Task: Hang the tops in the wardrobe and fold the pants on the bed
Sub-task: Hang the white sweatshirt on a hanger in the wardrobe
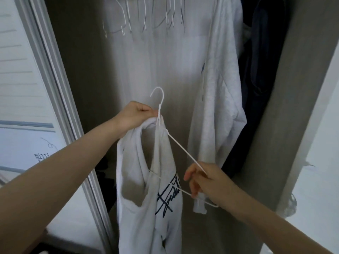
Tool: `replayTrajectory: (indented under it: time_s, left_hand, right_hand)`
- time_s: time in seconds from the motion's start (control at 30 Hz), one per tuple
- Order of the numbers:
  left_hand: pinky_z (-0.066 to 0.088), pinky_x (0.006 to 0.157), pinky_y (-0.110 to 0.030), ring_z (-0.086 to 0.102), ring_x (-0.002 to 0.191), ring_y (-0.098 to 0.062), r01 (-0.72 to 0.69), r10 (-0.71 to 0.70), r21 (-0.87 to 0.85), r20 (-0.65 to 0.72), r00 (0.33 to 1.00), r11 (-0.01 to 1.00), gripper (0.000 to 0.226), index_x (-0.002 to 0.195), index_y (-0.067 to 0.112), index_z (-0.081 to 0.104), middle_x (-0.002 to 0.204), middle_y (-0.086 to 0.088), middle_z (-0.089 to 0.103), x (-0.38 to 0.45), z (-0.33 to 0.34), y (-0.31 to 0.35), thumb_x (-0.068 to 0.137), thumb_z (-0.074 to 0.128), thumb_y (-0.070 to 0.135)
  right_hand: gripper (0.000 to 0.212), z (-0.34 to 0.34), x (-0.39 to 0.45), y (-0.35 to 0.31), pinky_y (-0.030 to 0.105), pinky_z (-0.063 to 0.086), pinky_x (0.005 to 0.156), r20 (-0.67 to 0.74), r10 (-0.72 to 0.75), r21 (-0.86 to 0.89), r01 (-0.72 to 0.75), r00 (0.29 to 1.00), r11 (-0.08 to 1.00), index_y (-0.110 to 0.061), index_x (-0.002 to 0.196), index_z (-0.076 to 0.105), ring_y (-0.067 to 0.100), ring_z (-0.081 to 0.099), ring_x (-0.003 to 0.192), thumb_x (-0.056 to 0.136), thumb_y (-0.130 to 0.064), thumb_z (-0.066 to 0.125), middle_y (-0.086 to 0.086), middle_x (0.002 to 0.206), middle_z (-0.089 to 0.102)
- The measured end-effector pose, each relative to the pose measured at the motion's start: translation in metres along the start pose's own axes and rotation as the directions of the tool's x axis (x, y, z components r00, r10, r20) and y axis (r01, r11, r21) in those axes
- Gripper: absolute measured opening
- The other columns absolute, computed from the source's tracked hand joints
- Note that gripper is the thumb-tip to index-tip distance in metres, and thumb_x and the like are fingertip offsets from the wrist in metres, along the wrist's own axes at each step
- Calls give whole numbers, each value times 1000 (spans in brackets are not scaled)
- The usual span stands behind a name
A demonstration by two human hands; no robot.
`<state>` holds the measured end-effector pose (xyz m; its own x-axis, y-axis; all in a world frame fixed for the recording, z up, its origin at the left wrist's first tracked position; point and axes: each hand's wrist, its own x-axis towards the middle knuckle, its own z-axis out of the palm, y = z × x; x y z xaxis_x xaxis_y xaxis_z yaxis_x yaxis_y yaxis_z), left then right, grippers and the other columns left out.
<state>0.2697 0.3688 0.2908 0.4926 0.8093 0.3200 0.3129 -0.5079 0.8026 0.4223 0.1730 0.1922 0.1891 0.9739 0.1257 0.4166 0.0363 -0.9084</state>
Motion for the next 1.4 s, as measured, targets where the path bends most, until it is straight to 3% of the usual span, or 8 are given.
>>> replayTrajectory:
  time_s: [0.3,0.5,0.63,0.8,1.03,1.2,1.3,1.4]
  left_hand:
    - [53,95,-36,67,102,-26,69,-39,-250,125,991,966,25,113,9,71,109,-11,71,-35,4,15,91,60,4]
    - [53,79,-38,62,77,-13,-513,570,525,63,819,679,34,127,17,60,83,0,65,-58,-5,13,93,63,17]
    - [41,78,-40,49,91,-24,-483,745,771,16,667,416,36,102,5,67,95,-10,56,-57,-14,20,97,50,37]
    - [30,62,-30,44,61,-13,-519,595,527,33,803,673,52,75,5,51,63,1,42,-63,-6,33,98,39,49]
    - [34,58,-25,40,58,-20,-430,450,190,-74,890,883,55,73,-11,52,70,-30,41,-67,-7,40,94,51,41]
    - [42,58,-13,48,67,-22,-301,294,3,-225,929,953,59,85,-13,53,81,-26,47,-55,-17,26,98,48,44]
    - [46,64,-15,52,68,-11,-289,282,6,-245,928,957,52,85,-2,62,79,-13,54,-49,-26,14,95,52,48]
    - [44,69,-24,53,69,-15,-246,260,85,-284,923,966,49,86,0,67,84,-19,58,-50,-38,-7,95,54,46]
  right_hand:
    - [40,-4,8,-10,30,59,71,160,-33,52,25,987,998,-13,83,74,23,68,62,99,-38,46,9,59,65]
    - [45,-12,-11,6,34,53,56,-114,-394,121,406,912,906,-10,68,65,28,58,48,91,-40,41,10,51,59]
    - [38,-11,-16,8,20,52,54,-133,-474,167,491,870,855,-13,68,63,13,58,46,91,-34,41,6,52,59]
    - [43,-11,-12,9,26,52,62,-66,-448,172,452,892,875,-17,69,67,16,61,53,95,-38,41,7,58,63]
    - [79,-14,7,27,43,30,105,501,-220,704,-247,837,666,-10,134,54,31,44,124,90,-65,19,13,135,53]
    - [42,6,-3,53,37,24,113,570,-28,-143,132,821,981,-25,134,53,9,38,132,98,-45,42,-17,142,45]
    - [36,7,-4,68,42,28,98,501,-180,-707,520,847,478,-29,117,51,18,34,116,93,-53,40,-16,131,41]
    - [40,-17,3,69,37,38,93,398,-203,-702,440,894,559,-25,106,61,13,40,107,95,-56,37,-17,124,43]
